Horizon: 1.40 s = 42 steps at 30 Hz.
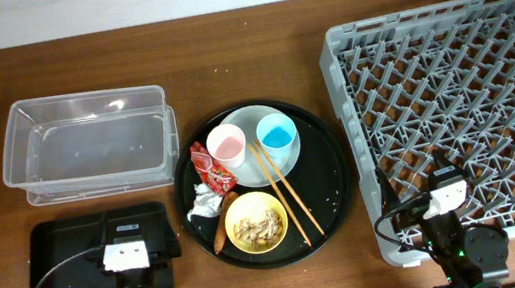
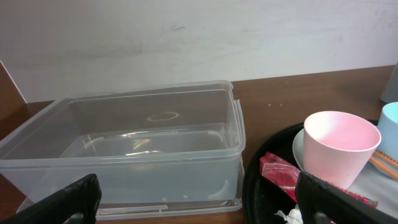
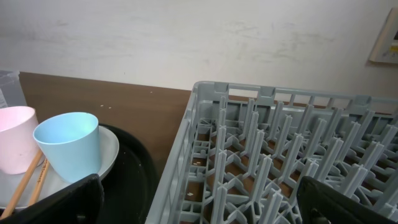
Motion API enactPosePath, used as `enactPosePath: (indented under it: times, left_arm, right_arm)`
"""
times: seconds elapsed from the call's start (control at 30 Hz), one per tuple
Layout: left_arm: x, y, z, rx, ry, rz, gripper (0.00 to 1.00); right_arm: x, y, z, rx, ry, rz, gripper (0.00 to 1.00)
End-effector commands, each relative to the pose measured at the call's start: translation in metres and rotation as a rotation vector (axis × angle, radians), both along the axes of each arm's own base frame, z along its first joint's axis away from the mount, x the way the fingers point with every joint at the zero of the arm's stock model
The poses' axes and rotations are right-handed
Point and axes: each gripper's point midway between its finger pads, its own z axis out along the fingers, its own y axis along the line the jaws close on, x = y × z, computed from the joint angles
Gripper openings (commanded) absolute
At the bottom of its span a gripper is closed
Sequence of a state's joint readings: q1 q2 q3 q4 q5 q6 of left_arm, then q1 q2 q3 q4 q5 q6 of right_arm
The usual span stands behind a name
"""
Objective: Sort waste into correct bins and load items into the dishwasher rack
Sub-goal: 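Move the left gripper over the round tray toward the tissue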
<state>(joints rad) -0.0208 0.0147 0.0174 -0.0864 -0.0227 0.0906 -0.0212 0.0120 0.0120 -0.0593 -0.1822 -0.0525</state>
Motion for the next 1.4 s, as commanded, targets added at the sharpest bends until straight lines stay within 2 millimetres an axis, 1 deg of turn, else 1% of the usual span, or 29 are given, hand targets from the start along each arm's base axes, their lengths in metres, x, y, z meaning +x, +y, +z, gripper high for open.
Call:
enactPosePath:
  times: [0.0, 0.63, 0.73, 0.9, 0.97, 1.0, 1.03, 1.07, 1.13, 1.17, 1.2, 1.27, 1.3, 1.33, 1.37]
  left_arm:
    - [0.000, -0.001, -0.002, 0.019, 0.002, -0.007, 0.99]
    - [0.000, -0.001, -0.002, 0.019, 0.002, -0.007, 0.99]
    - [0.000, -0.005, -0.002, 0.008, 0.001, -0.033, 0.99]
    - [0.000, -0.005, -0.002, 0.008, 0.001, -0.033, 0.99]
    - [-0.001, -0.020, 0.000, -0.098, -0.001, -0.110, 0.99]
    - [-0.002, -0.032, 0.003, -0.161, -0.005, -0.174, 0.99]
    - [-0.006, -0.047, 0.007, -0.172, -0.014, -0.268, 0.99]
    - [-0.009, -0.057, 0.008, -0.176, -0.010, -0.327, 0.99]
    - [-0.013, -0.068, 0.008, -0.182, -0.002, -0.394, 0.99]
    - [-0.015, -0.070, 0.011, -0.211, 0.009, -0.408, 0.99]
    - [-0.019, -0.071, 0.020, -0.251, 0.023, -0.406, 0.99]
    - [-0.026, -0.070, 0.045, -0.250, 0.016, -0.405, 0.99]
    - [-0.030, -0.070, 0.063, -0.249, 0.008, -0.404, 0.99]
    - [-0.036, -0.069, 0.092, -0.249, 0.008, -0.401, 0.99]
    - [-0.039, -0.069, 0.110, -0.253, 0.031, -0.398, 0.99]
  right_arm:
    - [0.000, -0.002, -0.003, 0.009, 0.008, -0.009, 0.98]
    - [0.000, -0.002, -0.003, 0.009, 0.008, -0.009, 0.99]
    - [0.000, -0.002, -0.003, 0.009, 0.008, -0.009, 0.98]
    - [0.000, -0.002, -0.003, 0.009, 0.008, -0.009, 0.98]
    - [0.000, -0.002, -0.003, 0.009, 0.008, -0.009, 0.98]
    - [0.000, -0.002, -0.003, 0.009, 0.008, -0.009, 0.98]
    - [0.000, -0.002, -0.003, 0.009, 0.008, -0.009, 0.98]
    - [0.000, -0.002, -0.003, 0.009, 0.008, -0.009, 0.98]
    - [0.000, -0.002, -0.003, 0.009, 0.008, -0.009, 0.98]
    - [0.000, -0.002, -0.003, 0.009, 0.008, -0.009, 0.98]
    - [0.000, -0.002, -0.003, 0.009, 0.008, -0.009, 0.98]
    - [0.000, -0.002, -0.003, 0.009, 0.008, -0.009, 0.98]
    - [0.000, -0.002, -0.003, 0.009, 0.008, -0.009, 0.98]
    - [0.000, -0.002, -0.003, 0.009, 0.008, -0.009, 0.98]
    - [0.000, -0.002, -0.003, 0.009, 0.008, -0.009, 0.98]
